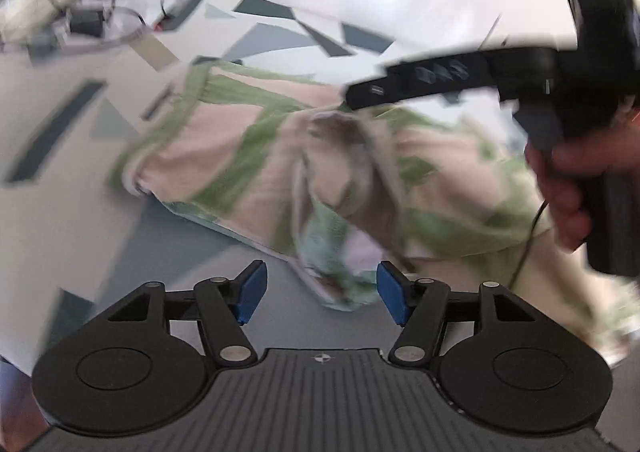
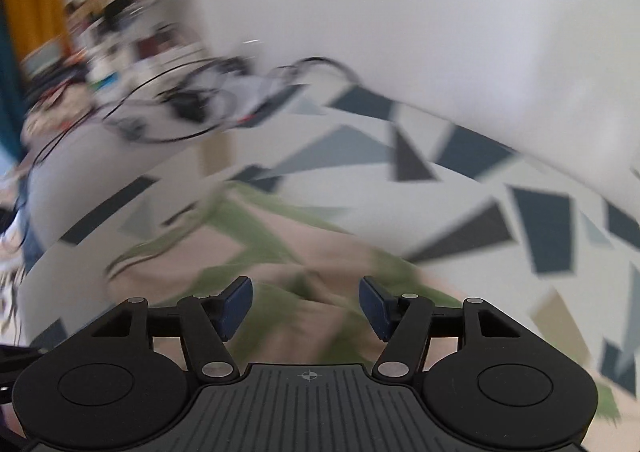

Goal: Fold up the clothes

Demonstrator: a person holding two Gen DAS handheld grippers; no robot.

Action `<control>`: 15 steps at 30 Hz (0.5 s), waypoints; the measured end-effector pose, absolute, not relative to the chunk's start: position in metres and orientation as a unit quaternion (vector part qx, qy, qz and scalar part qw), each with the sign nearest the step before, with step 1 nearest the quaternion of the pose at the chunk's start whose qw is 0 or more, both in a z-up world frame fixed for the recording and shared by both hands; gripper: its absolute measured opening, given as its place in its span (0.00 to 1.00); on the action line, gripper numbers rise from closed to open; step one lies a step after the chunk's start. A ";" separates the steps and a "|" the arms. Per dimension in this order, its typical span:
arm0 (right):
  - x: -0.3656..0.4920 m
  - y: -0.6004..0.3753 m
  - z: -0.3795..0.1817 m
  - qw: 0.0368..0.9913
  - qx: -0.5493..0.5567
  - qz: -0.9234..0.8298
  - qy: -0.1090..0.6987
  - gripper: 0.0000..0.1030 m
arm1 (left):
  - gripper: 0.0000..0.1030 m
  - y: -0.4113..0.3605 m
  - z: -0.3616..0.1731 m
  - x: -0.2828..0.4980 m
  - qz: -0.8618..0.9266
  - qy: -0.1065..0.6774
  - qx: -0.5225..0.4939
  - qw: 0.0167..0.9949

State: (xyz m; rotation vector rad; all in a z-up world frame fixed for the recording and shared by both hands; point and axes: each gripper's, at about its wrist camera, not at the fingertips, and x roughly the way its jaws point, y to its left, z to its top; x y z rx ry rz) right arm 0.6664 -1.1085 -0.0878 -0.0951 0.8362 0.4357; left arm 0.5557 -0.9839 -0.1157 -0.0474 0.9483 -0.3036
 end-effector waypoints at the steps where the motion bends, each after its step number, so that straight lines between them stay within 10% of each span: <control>1: 0.669 -1.101 -0.091 0.886 -0.056 0.214 0.407 0.54 | 0.61 -0.988 -0.115 0.555 -0.141 0.451 -0.012 0.881; 5: 0.678 -1.098 -0.107 0.875 -0.075 0.187 0.440 0.27 | 0.61 -0.986 -0.111 0.552 -0.149 0.441 -0.042 0.884; 15: 0.679 -1.155 -0.113 0.873 0.027 0.144 0.464 0.17 | 0.61 -1.014 -0.114 0.568 -0.137 0.422 -0.027 0.896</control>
